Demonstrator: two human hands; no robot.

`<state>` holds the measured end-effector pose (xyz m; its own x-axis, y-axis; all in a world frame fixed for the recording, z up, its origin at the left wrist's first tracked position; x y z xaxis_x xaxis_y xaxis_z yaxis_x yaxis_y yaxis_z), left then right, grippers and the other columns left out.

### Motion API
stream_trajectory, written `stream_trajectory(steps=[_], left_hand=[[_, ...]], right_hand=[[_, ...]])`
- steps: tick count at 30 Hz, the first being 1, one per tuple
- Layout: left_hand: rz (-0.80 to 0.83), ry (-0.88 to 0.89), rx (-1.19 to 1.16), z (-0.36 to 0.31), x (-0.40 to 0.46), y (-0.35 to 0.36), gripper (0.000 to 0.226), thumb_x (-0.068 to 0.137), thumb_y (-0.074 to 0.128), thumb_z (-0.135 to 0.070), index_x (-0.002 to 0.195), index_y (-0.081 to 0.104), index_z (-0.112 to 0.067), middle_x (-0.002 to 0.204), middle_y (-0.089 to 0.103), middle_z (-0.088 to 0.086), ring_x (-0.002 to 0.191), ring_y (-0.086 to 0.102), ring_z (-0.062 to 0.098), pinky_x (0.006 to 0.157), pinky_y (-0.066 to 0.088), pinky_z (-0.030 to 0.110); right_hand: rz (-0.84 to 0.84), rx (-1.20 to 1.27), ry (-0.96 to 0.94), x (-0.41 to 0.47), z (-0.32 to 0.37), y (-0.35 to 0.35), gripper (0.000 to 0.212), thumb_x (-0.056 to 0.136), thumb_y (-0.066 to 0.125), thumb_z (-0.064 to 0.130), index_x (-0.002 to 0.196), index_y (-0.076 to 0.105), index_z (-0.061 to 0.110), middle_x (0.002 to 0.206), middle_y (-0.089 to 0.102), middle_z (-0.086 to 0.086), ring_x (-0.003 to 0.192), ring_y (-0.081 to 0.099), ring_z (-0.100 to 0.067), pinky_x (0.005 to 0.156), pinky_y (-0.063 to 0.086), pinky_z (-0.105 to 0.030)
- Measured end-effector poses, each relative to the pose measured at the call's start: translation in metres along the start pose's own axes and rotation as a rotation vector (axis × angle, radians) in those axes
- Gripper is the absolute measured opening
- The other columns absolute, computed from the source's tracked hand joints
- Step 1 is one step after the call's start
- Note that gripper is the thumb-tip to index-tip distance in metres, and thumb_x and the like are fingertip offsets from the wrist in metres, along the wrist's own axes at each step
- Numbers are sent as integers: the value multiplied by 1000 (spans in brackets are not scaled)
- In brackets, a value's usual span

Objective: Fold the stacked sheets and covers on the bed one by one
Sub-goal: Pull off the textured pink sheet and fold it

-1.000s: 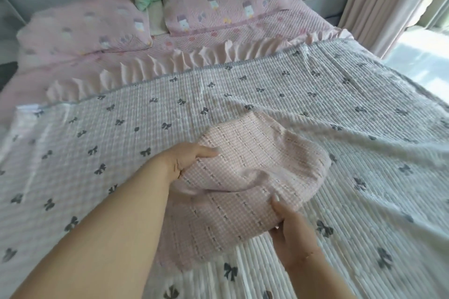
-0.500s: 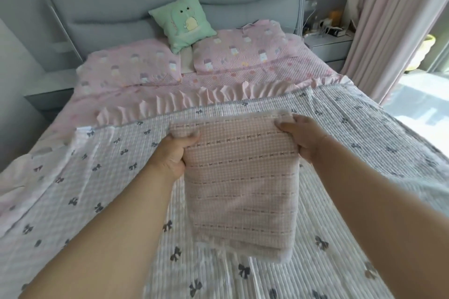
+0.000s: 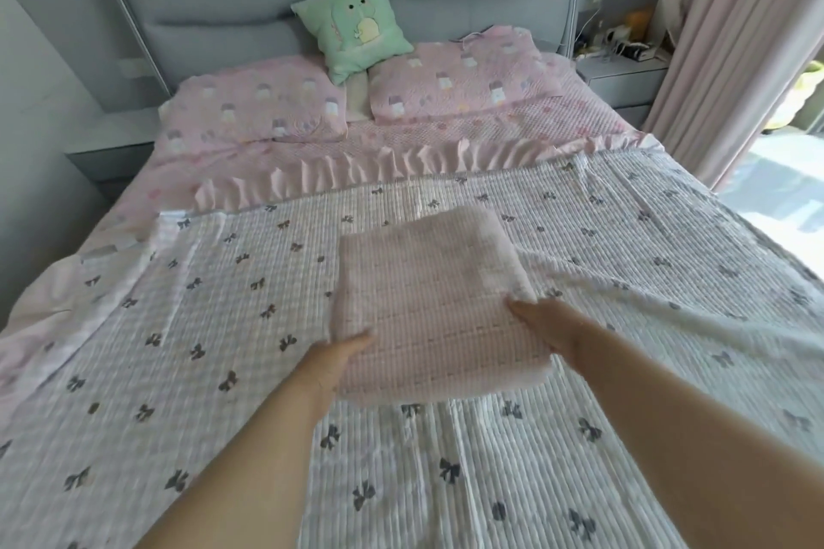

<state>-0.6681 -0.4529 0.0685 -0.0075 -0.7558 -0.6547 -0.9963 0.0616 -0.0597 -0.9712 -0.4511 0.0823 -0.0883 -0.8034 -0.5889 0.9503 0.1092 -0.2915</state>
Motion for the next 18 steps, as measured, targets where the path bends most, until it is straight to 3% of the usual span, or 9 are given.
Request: stream_trajectory(steps=[2,5,6,7,9,11,13,16,18], left_hand=[[7,-147,83,59,-3,5,81,60,84,-55,123,63,-9,108,71,5,100,64,23,95,46,35],[-7,-313,186,129,-16,16,70,73,81,-45,123,61,-1,99,70,5,89,66,19,82,50,27],[14,-352,218,144,-23,19,66,76,80,-40,125,58,-2,109,68,4,96,64,18,84,49,25],[53,-403,250,159,-22,19,82,71,84,-41,136,51,-4,127,61,5,111,60,19,94,45,23],[141,-430,251,181,-19,18,123,36,96,-49,141,47,-9,146,48,2,130,48,18,111,33,26],[150,-460,188,201,5,3,132,16,99,-44,136,54,-11,139,55,0,127,51,19,113,34,32],[207,-465,154,176,-3,9,106,31,100,-41,126,62,-11,129,63,1,119,58,17,108,41,31],[160,-275,53,152,-5,22,43,72,85,-13,111,68,-10,109,72,5,94,69,14,77,54,23],[113,-168,-3,143,-3,28,35,77,78,-2,110,69,-7,106,73,10,94,71,22,77,56,30]], right_hand=[[55,-140,148,-1,-57,21,53,94,49,47,117,61,1,110,65,-12,103,62,-28,97,48,-43],[59,-303,269,-15,-124,42,47,97,49,36,128,55,2,123,60,-15,116,57,-29,98,46,-35],[82,-340,293,-23,-140,45,45,97,49,35,129,54,3,127,59,-14,119,55,-28,98,44,-33],[122,-375,328,-30,-152,46,49,95,51,39,130,53,5,130,57,-13,122,53,-27,99,42,-31],[248,-407,420,-38,-172,45,88,71,64,69,134,51,10,136,53,-8,128,48,-26,107,39,-34],[272,-286,529,-16,-213,40,126,18,73,82,122,61,13,123,64,-8,115,60,-30,102,45,-45],[243,-141,486,-9,-206,38,111,18,83,72,108,66,10,104,72,-11,96,69,-31,90,52,-49],[92,-106,247,-18,-151,41,38,73,78,36,96,62,10,93,70,-8,85,67,-23,78,57,-39],[-50,-79,122,-14,-136,39,16,86,65,21,99,61,12,96,69,-9,87,66,-22,81,57,-42]])
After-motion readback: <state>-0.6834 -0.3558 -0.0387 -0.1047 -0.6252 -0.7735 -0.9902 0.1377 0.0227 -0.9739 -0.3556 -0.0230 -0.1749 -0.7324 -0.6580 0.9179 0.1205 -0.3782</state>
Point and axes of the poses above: each hand's wrist, its own x-axis towards the middle knuckle, its own y-axis out of the palm, z = x × y, the point moved 1 cm from there along x, towards the middle knuckle
